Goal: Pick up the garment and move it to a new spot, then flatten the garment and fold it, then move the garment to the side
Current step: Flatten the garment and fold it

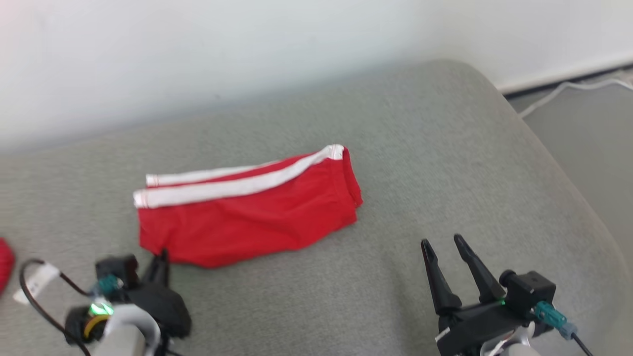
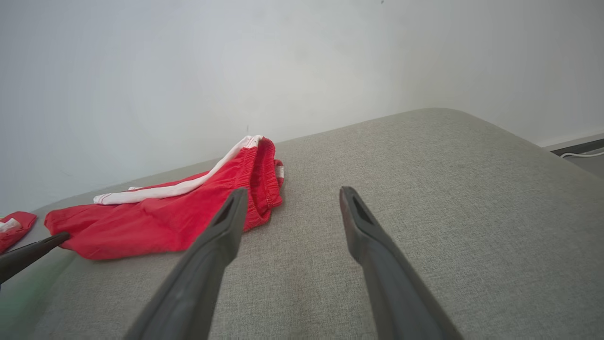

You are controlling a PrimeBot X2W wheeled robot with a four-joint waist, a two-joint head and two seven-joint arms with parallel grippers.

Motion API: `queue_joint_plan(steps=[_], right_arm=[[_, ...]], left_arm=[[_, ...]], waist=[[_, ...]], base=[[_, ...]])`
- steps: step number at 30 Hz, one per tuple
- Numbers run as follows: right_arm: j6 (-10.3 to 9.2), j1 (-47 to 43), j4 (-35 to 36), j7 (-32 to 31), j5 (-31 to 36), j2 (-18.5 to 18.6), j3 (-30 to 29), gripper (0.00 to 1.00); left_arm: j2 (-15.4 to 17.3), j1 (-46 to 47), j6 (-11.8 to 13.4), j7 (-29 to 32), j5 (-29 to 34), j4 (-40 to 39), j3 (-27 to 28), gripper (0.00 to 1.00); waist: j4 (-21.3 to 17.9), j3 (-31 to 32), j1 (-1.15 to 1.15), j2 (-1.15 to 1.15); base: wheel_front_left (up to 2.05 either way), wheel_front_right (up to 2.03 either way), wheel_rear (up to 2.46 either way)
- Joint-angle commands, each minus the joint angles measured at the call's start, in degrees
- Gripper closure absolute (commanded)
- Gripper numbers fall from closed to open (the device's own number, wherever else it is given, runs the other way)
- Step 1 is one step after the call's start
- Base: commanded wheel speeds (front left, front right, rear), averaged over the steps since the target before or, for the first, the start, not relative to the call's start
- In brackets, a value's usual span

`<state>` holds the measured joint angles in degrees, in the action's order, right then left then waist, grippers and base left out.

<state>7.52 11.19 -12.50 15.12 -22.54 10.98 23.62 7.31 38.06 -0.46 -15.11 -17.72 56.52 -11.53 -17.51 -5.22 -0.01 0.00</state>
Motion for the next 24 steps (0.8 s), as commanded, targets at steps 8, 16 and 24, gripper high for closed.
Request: queue_joint_plan(steps=[8, 16, 24], right_arm=[[-0.06, -2.83, -0.10, 0.02, 1.16, -0.20, -1.77, 0.00], [-0.06, -3.91, 0.05, 0.02, 1.48, -0.33, -2.58, 0.00], [-0.06, -3.72, -0.50, 0.02, 1.53, -0.15, -2.13, 0.00]], left_arm=[[-2.74, -9.65, 0.54, -0.06, -0.74, -7.21, 1.91, 1.00], [-3.67, -14.27, 1.09, -0.06, -0.81, -11.92, 2.79, 1.00], [-4.12, -16.27, 1.53, -0.06, -0.09, -15.63, 3.85, 0.00]], waist=[[4.70, 4.17, 0.01, 0.00], [5.45, 4.79, 0.01, 0.00], [5.10, 4.89, 0.01, 0.00]], base=[[0.00, 0.00, 0.00], [0.00, 0.00, 0.00], [0.00, 0.00, 0.00]])
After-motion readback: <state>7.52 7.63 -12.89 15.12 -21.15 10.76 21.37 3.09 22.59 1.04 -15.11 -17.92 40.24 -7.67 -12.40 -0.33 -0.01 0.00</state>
